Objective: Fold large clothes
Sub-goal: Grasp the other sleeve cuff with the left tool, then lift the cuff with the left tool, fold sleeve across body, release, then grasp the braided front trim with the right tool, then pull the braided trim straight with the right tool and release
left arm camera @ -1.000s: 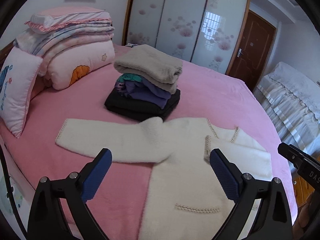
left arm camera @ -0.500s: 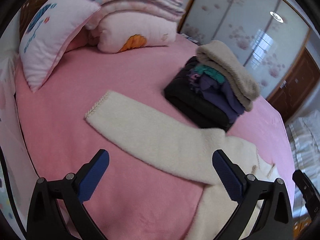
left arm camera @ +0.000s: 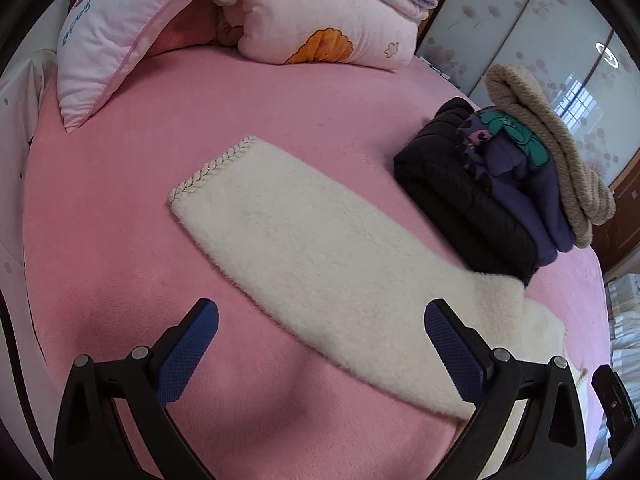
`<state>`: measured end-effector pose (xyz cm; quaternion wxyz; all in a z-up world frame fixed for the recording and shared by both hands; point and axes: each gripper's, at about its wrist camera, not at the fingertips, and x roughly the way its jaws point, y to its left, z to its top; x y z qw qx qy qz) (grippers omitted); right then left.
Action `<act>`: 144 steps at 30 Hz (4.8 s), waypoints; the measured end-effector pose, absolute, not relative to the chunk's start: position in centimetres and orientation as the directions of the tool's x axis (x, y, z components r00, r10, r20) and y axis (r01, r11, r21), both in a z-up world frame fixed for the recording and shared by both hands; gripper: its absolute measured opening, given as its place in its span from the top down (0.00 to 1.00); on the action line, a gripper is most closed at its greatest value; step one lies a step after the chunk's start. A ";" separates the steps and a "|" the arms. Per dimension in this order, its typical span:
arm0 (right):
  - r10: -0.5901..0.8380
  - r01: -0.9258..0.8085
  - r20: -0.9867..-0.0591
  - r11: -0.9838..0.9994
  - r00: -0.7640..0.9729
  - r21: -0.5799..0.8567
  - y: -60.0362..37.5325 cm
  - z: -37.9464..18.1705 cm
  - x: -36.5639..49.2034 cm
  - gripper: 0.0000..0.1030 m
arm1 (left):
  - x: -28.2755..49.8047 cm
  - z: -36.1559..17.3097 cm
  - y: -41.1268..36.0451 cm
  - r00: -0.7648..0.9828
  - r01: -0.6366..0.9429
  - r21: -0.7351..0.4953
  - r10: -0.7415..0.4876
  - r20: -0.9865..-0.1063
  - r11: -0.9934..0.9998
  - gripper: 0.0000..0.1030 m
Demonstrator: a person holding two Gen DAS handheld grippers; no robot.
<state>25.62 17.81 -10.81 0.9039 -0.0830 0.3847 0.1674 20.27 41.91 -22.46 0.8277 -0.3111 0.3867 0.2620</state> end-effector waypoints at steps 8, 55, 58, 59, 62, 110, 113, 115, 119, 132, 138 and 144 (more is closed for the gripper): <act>0.251 -0.389 -0.746 0.921 0.617 -0.011 18.9 -13.7 27.3 0.45 | 19.7 -25.8 44.5 0.534 -0.759 -0.342 0.230 -0.814 0.554 0.01; 0.103 -0.057 -0.707 0.994 0.699 0.089 -3.1 -10.3 26.1 0.45 | 26.6 -6.2 24.8 0.896 -0.282 -0.558 0.006 -0.444 0.781 0.92; 0.059 -0.001 -0.704 0.997 0.708 0.083 -7.1 -9.9 25.3 0.45 | 28.3 -6.0 19.5 0.882 -0.202 -0.500 -0.065 -0.466 0.842 0.91; 0.043 0.019 -0.707 0.997 0.706 0.080 -8.4 -9.9 25.0 0.45 | 28.7 -6.3 18.1 0.876 -0.180 -0.487 -0.085 -0.474 0.855 0.91; 0.017 0.070 -0.715 0.993 0.699 0.093 -12.1 -10.3 24.3 0.45 | 30.5 -8.4 13.2 0.841 -0.121 -0.434 -0.140 -0.523 0.893 0.91; -0.049 -0.179 -0.845 0.969 0.533 -0.169 1.8 -16.1 33.8 0.45 | 25.4 -26.7 23.0 0.527 -0.322 -0.341 -0.132 -0.839 0.883 0.31; -0.189 -0.138 -0.855 0.948 0.483 -0.288 2.8 -19.6 35.5 0.45 | 25.7 -27.3 21.9 0.510 -0.285 -0.317 -0.137 -0.849 0.905 0.31; -0.256 -0.110 -0.856 0.935 0.450 -0.337 2.5 -21.1 36.2 0.49 | 25.7 -27.8 21.8 0.500 -0.278 -0.301 -0.130 -0.856 0.912 0.31; -0.170 -0.060 -0.878 0.974 0.447 -0.219 -0.5 -19.8 36.1 0.91 | 25.9 -28.6 22.0 0.494 -0.299 -0.311 -0.132 -0.859 0.902 0.31; 0.021 0.231 -0.903 0.964 0.429 0.133 -17.0 -21.4 30.5 0.68 | 26.5 -29.0 20.3 0.469 -0.351 -0.228 -0.040 -0.882 0.908 0.31; 0.062 0.249 -0.901 0.951 0.430 0.184 -18.8 -21.4 27.9 0.58 | 26.7 -28.7 20.2 0.470 -0.346 -0.242 -0.056 -0.881 0.906 0.31; 0.120 0.230 -0.895 0.944 0.429 0.237 -20.5 -20.8 30.4 0.57 | 26.8 -28.6 19.9 0.473 -0.340 -0.241 -0.056 -0.879 0.909 0.31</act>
